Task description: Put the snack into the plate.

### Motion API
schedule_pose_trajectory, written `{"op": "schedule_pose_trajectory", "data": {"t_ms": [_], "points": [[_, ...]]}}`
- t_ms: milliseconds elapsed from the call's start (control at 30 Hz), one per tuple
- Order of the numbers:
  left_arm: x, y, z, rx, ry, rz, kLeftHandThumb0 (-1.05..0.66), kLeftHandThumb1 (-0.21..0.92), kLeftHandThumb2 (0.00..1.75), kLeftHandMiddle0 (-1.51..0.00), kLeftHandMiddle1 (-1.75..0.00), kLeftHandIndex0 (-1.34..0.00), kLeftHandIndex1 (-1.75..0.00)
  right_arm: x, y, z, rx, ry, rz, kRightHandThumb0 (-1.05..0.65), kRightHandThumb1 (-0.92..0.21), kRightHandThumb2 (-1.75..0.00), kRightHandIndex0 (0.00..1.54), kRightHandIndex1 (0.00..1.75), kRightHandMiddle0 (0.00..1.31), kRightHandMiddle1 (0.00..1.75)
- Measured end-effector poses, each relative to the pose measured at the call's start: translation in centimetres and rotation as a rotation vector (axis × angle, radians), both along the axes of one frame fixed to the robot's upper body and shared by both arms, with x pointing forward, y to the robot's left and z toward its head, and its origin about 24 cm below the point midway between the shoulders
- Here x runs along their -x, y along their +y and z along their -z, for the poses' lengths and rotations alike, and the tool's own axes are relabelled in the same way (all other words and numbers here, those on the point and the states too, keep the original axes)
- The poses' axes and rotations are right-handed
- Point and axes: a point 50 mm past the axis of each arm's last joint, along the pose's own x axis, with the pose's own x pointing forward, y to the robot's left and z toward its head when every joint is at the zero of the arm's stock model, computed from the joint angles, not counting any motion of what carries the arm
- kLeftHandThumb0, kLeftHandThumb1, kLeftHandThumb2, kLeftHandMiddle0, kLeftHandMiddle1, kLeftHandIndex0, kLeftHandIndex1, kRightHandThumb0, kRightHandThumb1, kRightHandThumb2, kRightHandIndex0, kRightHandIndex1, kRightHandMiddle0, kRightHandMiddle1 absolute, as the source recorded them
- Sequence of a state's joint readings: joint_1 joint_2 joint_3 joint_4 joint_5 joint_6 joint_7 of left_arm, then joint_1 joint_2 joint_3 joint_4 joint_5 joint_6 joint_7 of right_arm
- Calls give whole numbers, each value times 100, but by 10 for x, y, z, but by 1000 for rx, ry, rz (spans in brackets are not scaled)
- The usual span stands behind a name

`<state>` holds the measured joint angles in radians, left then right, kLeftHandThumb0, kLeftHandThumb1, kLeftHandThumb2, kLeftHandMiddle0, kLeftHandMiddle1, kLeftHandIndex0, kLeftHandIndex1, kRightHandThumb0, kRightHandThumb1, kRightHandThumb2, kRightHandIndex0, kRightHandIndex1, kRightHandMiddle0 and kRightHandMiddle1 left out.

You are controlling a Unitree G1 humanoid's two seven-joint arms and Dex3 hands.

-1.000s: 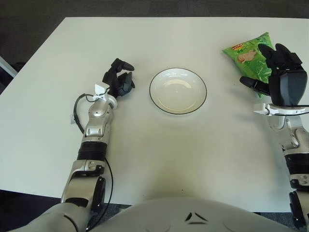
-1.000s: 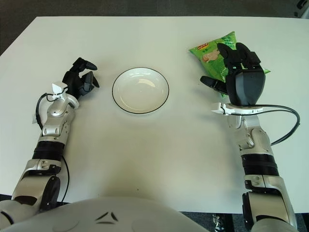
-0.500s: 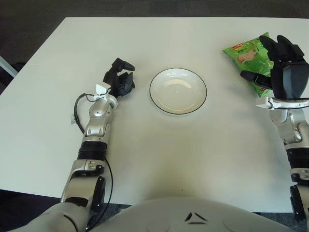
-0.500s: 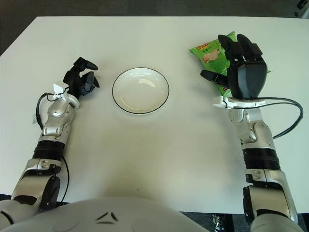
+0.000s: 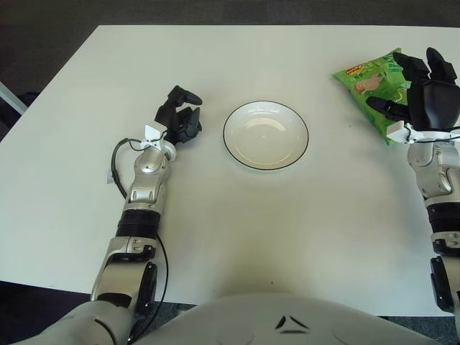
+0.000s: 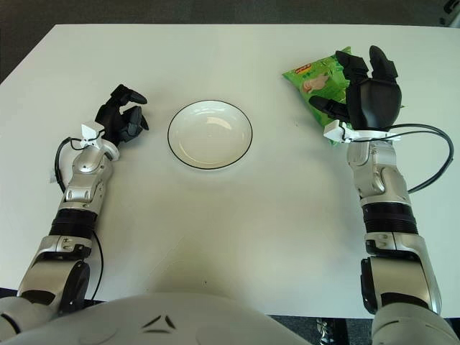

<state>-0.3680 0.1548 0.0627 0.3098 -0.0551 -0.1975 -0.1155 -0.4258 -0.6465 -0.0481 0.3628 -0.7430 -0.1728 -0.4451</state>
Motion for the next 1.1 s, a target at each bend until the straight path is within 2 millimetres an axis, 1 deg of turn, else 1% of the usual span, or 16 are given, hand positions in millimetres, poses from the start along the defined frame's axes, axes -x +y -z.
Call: {"op": "schedule_pose_trajectory", "data": {"t_ms": [233, 400, 600, 833, 1100], "points": [[0, 0, 0, -9, -3, -4, -37, 76, 70, -80, -169, -33, -172, -7, -7, 8, 2, 135, 55, -98, -92, -66, 0, 0, 25, 8], [0, 0, 0, -14, -5, -4, -37, 76, 70, -80, -168, -33, -171, -11, -12, 16, -17, 236, 91, -100, -92, -66, 0, 0, 23, 6], [0, 0, 0, -23, -8, -5, -37, 77, 69, -81, -168, -33, -171, -12, -15, 21, -31, 292, 111, -101, -92, -66, 0, 0, 23, 5], [0, 1, -1, -25, -9, -8, -37, 77, 68, -81, -168, -34, -170, -15, -16, 21, -71, 359, 109, -102, -92, -68, 0, 0, 22, 4], [-1, 3, -1, -28, -13, -10, -37, 77, 67, -82, -168, -34, -169, -20, -16, 18, -99, 417, 89, -102, -92, -68, 3, 1, 25, 5]]}}
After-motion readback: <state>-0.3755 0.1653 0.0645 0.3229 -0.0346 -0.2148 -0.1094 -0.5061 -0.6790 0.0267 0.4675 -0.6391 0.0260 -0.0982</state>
